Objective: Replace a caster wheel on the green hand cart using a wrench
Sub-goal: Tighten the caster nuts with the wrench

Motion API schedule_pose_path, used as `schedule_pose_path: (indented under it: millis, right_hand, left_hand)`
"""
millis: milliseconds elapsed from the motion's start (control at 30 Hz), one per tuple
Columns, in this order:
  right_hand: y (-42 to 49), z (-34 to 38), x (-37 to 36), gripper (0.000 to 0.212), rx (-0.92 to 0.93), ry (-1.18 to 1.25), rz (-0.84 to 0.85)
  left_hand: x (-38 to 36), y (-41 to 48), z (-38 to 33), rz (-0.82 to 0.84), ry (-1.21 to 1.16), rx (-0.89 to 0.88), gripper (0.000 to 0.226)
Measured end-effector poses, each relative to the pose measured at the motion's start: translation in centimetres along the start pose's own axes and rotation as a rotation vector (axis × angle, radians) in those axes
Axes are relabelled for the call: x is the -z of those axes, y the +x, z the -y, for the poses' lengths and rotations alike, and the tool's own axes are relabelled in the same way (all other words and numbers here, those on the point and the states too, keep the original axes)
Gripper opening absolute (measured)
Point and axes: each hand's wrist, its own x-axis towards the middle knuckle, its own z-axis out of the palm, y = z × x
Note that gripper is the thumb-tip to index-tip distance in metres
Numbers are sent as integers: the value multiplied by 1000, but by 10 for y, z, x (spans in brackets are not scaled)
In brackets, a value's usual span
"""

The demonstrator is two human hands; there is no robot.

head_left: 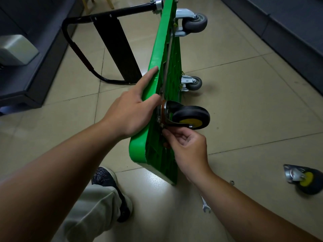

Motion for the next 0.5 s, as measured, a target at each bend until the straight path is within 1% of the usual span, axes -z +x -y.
schedule_pose_path:
  millis: [100,200,300,433,500]
  right_hand:
    - [-2,-2,1,9,38,-89,5]
    - [-5,-6,5,17,148,-253,13]
    - [-3,-9,7,19,250,-370,-5]
    - [-1,-7,3,9,155,-315,9]
    - [0,-6,4,12,114,-288,6]
  left_hand:
    - [0,0,0,1,4,1,72]
    - [0,0,0,9,2,2,72]
    - [0,0,0,8,5,4,73]
    - [0,1,2,1,10,-4,71]
    - [0,1,3,-6,23,-10,70]
